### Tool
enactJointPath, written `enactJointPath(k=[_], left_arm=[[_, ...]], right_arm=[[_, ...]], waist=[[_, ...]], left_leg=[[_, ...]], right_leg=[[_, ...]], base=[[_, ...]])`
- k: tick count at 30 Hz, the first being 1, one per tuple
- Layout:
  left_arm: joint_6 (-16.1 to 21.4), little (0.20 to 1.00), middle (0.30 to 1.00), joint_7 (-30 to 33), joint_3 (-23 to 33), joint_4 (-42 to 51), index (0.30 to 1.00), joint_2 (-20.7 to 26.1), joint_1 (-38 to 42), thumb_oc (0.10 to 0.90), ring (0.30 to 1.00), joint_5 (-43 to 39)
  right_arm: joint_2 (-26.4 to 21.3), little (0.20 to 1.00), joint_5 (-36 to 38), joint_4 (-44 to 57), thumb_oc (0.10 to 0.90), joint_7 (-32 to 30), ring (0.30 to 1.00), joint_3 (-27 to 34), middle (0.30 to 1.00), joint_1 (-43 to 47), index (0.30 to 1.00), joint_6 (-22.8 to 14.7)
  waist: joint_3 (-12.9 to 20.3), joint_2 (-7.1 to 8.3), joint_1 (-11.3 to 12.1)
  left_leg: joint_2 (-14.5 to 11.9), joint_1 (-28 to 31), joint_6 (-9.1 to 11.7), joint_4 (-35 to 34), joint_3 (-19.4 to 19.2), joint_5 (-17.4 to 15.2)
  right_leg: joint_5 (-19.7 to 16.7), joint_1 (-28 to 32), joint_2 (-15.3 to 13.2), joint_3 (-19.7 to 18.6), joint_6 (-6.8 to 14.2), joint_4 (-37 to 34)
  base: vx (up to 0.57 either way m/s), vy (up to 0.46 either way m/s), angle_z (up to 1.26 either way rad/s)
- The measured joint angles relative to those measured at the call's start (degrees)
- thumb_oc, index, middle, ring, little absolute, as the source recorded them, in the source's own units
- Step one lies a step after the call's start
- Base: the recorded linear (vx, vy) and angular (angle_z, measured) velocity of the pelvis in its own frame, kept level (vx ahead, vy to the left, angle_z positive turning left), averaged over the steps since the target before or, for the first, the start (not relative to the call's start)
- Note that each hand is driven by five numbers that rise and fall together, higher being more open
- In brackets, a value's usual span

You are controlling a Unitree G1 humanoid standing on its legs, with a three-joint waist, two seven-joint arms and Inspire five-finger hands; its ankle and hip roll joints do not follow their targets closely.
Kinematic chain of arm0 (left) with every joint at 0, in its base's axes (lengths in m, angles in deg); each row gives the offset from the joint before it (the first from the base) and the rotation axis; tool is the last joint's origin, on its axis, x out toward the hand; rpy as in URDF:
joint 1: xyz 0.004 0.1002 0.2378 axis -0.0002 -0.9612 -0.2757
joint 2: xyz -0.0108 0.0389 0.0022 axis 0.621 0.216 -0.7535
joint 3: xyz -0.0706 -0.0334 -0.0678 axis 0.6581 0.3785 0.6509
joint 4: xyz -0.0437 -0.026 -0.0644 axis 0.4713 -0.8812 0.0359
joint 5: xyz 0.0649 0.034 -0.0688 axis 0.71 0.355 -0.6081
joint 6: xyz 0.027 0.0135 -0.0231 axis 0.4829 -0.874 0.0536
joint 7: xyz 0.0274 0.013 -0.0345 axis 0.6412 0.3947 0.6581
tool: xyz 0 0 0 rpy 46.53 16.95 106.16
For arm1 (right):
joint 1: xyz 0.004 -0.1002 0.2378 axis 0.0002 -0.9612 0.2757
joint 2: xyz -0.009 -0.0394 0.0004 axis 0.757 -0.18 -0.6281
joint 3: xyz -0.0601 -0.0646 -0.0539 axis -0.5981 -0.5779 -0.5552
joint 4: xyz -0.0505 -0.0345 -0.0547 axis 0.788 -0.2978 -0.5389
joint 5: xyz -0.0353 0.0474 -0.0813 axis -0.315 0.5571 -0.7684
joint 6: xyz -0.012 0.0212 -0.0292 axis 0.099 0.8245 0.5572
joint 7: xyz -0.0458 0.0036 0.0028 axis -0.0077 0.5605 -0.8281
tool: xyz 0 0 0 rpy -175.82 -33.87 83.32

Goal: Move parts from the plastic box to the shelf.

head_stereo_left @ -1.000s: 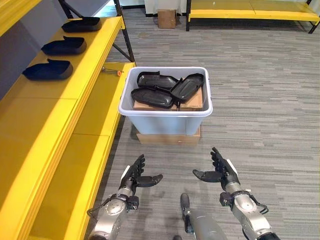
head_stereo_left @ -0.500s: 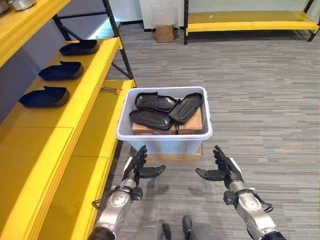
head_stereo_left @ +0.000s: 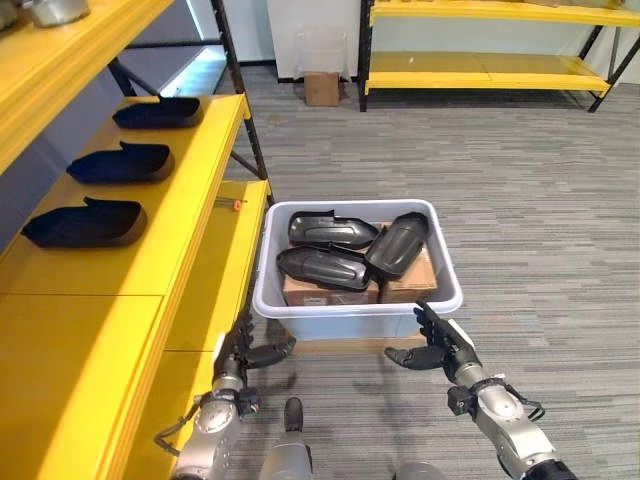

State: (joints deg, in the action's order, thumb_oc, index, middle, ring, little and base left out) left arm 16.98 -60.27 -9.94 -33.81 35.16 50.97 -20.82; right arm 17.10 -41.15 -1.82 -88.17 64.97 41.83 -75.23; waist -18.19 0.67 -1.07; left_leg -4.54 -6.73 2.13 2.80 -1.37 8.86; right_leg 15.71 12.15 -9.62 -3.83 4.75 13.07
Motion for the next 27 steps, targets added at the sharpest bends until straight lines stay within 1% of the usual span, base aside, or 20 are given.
enactJointPath(k=[1,2,3,4,6,10,12,14,15,16,17,18,19,20,21,22,23,24,25,27], left_arm=[[0.0,1.0,1.0,0.0,0.15,0.18,1.0,1.12,0.44,0.9,1.0,0.09],[-0.01,1.0,1.0,0.0,0.48,0.12,1.0,2.01,1.3,0.9,1.0,0.52],[0.03,1.0,1.0,-0.09,0.63,0.13,1.0,2.23,1.86,0.9,1.0,0.57],[0.06,1.0,1.0,-0.28,0.62,0.15,1.0,2.67,2.94,0.9,1.0,1.38],[0.05,1.0,1.0,-0.45,0.55,0.17,1.0,3.08,3.82,0.9,1.0,3.19],[0.04,1.0,1.0,-2.29,-0.19,0.68,1.0,3.55,4.45,0.9,1.0,6.16],[0.0,1.0,1.0,-3.27,-2.3,0.69,1.0,3.66,5.68,0.9,1.0,6.93],[-0.03,1.0,1.0,-4.34,-4.09,1.28,1.0,3.59,5.91,0.9,1.0,7.02],[-0.17,1.0,1.0,-4.23,-4.34,2.42,1.0,3.63,5.22,0.9,1.0,6.97],[-0.18,1.0,1.0,-4.25,-4.33,2.96,1.0,3.89,5.0,0.9,1.0,6.97],[-0.17,1.0,1.0,-4.2,-4.15,3.9,1.0,4.07,4.93,0.9,1.0,6.8],[-0.15,1.0,1.0,-4.2,-3.92,4.88,1.0,4.43,4.8,0.9,1.0,6.67],[-0.16,1.0,1.0,-4.26,-3.89,5.69,1.0,5.19,4.68,0.9,1.0,6.64],[-0.15,1.0,1.0,-4.31,-3.73,6.67,1.0,6.07,4.68,0.9,1.0,6.55],[-0.09,1.0,1.0,-4.38,-3.63,6.68,1.0,5.95,4.69,0.9,1.0,6.52],[-0.09,1.0,1.0,-4.42,-3.61,6.64,1.0,5.59,4.97,0.9,1.0,6.52],[-0.07,1.0,1.0,-4.44,-3.62,6.17,1.0,5.14,5.68,0.9,1.0,6.49],[-0.09,1.0,1.0,-4.67,-3.72,4.86,1.0,5.08,6.7,0.9,1.0,6.43],[-0.14,1.0,1.0,-4.8,-3.83,3.99,1.0,4.91,7.19,0.9,1.0,6.39],[-0.11,1.0,1.0,-4.26,-3.6,3.91,1.0,3.99,5.42,0.9,1.0,6.4]], right_arm=[[0.9,1.0,0.08,0.0,0.9,-0.05,1.0,0.0,1.0,-0.02,1.0,0.0],[1.45,1.0,0.07,0.38,0.9,-0.4,1.0,-0.11,1.0,0.05,1.0,-0.02],[1.68,1.0,0.08,0.64,0.9,-0.76,1.0,-0.09,1.0,0.05,1.0,-0.07],[2.07,1.0,0.09,0.76,0.9,-1.49,1.0,-0.12,1.0,0.16,1.0,-0.18],[2.64,1.0,0.03,0.83,0.9,-2.48,1.0,-0.11,1.0,0.22,1.0,-0.19],[2.8,1.0,-0.02,1.86,0.9,-6.26,1.0,0.02,1.0,0.44,1.0,-0.25],[3.25,1.0,-0.69,2.73,0.9,-9.84,1.0,1.04,1.0,0.6,1.0,-0.55],[4.15,1.0,-1.82,2.67,0.9,-13.13,1.0,1.8,1.0,0.85,1.0,-0.85],[4.43,1.0,-2.98,2.77,0.9,-14.21,1.0,1.8,1.0,1.59,1.0,-1.19],[4.59,1.0,-3.26,3.02,0.9,-14.52,1.0,1.75,1.0,1.5,1.0,-1.67],[4.62,1.0,-4.35,3.43,0.9,-15.1,1.0,1.76,1.0,1.23,1.0,-2.16],[4.61,1.0,-4.84,3.73,0.9,-15.4,1.0,1.79,1.0,1.19,1.0,-2.33],[4.63,1.0,-5.19,4.11,0.9,-15.61,1.0,1.84,1.0,1.19,1.0,-2.59],[4.25,1.0,-5.24,5.66,0.9,-15.94,1.0,2.1,1.0,0.89,1.0,-3.0],[3.87,1.0,-5.24,6.23,0.9,-15.88,1.0,2.46,1.0,0.87,1.0,-3.03],[3.35,1.0,-5.23,7.25,0.9,-15.85,1.0,2.95,1.0,0.82,1.0,-3.1],[2.86,1.0,-5.21,7.83,0.9,-15.4,1.0,3.52,1.0,0.87,1.0,-3.36],[2.8,1.0,-5.17,7.98,0.9,-14.95,1.0,3.64,1.0,0.65,1.0,-3.35],[2.45,1.0,-5.16,8.48,0.9,-14.55,1.0,3.66,1.0,0.0,1.0,-3.2],[2.61,1.0,-5.12,10.08,0.9,-13.18,1.0,3.71,1.0,-2.38,1.0,-1.74]], waist=[[0.04,0.75,0.08],[0.03,1.47,0.38],[0.03,1.54,0.77],[0.04,1.62,1.52],[0.05,1.68,1.65],[0.15,1.84,1.75],[0.19,1.91,1.78],[0.42,1.81,2.71],[0.49,1.23,2.85],[0.58,1.18,2.77],[0.56,1.09,2.26],[0.58,1.06,1.86],[0.55,0.97,1.38],[0.56,0.9,0.68],[0.65,0.18,-0.26],[0.67,-0.69,-0.76],[0.57,-1.42,-1.81],[0.62,-0.78,-2.89],[0.46,-0.51,-3.66],[0.59,0.32,-3.52]], left_leg=[[1.21,-0.06,-0.48,0.38,-0.53,0.71],[2.66,-0.12,-0.78,0.29,-0.73,0.61],[3.15,-0.38,-1.22,0.36,-1.23,0.4],[3.8,-0.7,-1.71,0.32,-1.29,0.06],[4.58,-0.87,-2.55,0.33,-1.36,-0.53],[5.64,-0.18,-3.66,-0.01,-1.5,-1.34],[6.51,-0.56,-5.63,1.18,-1.59,-2.87],[7.08,0.08,-6.73,3.0,-4.63,-4.16],[6.65,0.72,-8.03,3.2,-6.92,-5.2],[6.64,1.22,-8.39,2.78,-7.62,-5.42],[6.6,2.01,-8.69,2.11,-7.67,-5.5],[6.6,2.58,-8.67,1.23,-7.18,-5.45],[6.49,3.07,-8.63,0.47,-7.02,-5.37],[6.79,3.63,-8.57,-0.19,-7.45,-5.39],[6.79,3.76,-8.57,-0.75,-7.41,-5.43],[6.79,3.8,-8.49,-2.03,-7.49,-5.48],[6.85,3.82,-7.91,-3.54,-7.6,-5.74],[8.11,3.73,-7.23,-3.31,-7.95,-6.36],[8.79,3.83,-8.3,-2.75,-7.24,-5.68],[9.68,5.08,-8.7,-2.06,-7.97,-6.05]], right_leg=[[0.08,0.32,-0.29,0.23,0.11,-0.96],[-0.19,0.29,-1.18,2.62,0.08,-1.34],[-1.53,0.46,-1.83,3.6,0.75,-1.66],[-2.97,0.45,-2.6,4.89,2.5,-2.04],[-4.57,0.08,-3.01,6.44,2.57,-1.2],[-6.42,-3.04,-4.03,5.97,1.93,5.39],[-7.98,-7.75,-5.67,5.74,1.2,13.69],[-10.98,-11.7,-7.82,6.15,0.9,19.79],[-14.99,-15.35,-8.7,6.14,0.31,25.06],[-14.99,-16.71,-8.68,5.73,0.69,27.2],[-12.25,-18.55,-7.16,5.7,1.78,29.17],[-9.82,-19.78,-5.16,5.76,1.76,29.06],[-7.85,-20.46,-2.99,5.87,1.84,27.08],[-6.35,-22.15,-0.25,6.79,1.09,22.93],[-6.46,-21.79,0.73,7.82,0.68,15.7],[-7.66,-21.78,1.45,7.73,0.28,7.18],[-11.03,-21.75,1.81,6.2,1.45,-3.55],[-14.49,-21.17,0.5,3.53,3.61,-11.11],[-16.78,-20.81,-1.06,2.04,5.48,-15.14],[-21.14,-20.64,-2.92,1.61,4.75,-16.77]], base=[[0.3,0.367,0.01],[0.21,0.257,0.09],[0.24,0.322,0.08],[0.16,0.245,0.13],[0.14,0.218,0.18],[0.14,0.229,0.05],[0.18,0.354,-0.08],[0.15,0.241,-0.57],[0.07,0.036,-0.82],[0.09,0.004,-0.73],[0.08,-0.022,-0.36],[0.11,-0.075,-0.31],[0.17,-0.178,-0.34],[0.19,-0.212,-0.23],[0.25,-0.251,-0.14],[0.18,-0.162,0.06],[0.23,-0.252,0.23],[0.18,-0.233,0.4],[0.17,-0.246,0.33],[0.13,-0.23,0.09]])
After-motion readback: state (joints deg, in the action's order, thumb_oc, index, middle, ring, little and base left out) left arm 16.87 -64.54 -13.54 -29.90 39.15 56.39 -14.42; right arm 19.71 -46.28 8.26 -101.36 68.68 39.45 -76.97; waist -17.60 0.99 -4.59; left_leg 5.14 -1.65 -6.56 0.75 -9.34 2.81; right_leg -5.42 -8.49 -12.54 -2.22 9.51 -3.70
